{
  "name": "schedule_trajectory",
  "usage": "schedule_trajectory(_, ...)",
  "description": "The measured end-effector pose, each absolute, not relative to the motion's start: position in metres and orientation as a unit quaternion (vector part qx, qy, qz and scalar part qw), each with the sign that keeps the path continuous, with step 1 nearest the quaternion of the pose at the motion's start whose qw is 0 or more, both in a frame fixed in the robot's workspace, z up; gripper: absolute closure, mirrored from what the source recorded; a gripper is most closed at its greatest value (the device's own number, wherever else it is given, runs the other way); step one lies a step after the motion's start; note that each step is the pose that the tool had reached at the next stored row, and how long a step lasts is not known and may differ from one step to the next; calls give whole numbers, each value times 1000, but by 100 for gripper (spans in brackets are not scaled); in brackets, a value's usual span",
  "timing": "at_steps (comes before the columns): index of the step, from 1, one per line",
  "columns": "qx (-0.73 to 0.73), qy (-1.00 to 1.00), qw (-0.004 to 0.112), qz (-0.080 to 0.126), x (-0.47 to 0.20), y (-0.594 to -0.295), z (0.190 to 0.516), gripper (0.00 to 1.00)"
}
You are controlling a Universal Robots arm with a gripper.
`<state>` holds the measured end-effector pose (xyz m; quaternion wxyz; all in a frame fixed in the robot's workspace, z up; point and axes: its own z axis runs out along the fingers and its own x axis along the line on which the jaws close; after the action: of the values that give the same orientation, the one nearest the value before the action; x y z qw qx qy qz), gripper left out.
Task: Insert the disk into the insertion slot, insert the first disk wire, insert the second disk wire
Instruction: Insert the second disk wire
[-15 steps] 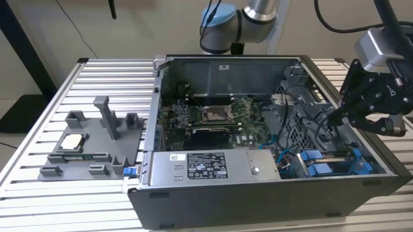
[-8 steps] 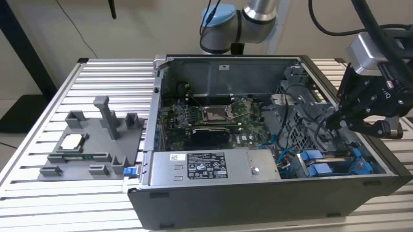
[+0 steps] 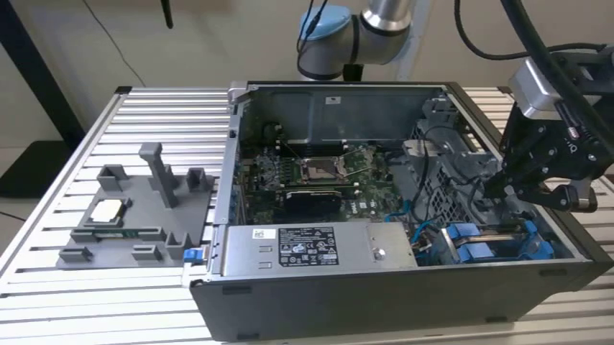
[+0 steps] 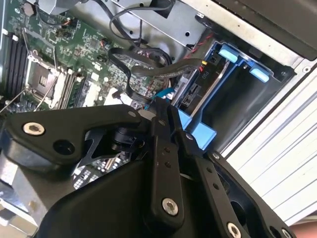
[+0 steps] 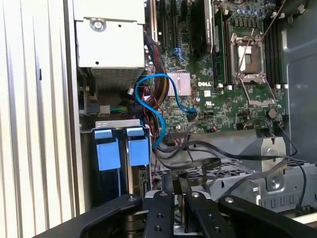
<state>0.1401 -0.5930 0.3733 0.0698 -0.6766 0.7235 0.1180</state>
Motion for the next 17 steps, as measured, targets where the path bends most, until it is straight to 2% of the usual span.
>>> schedule_trajectory(17,-677,724,70,114,140,-593,367,84)
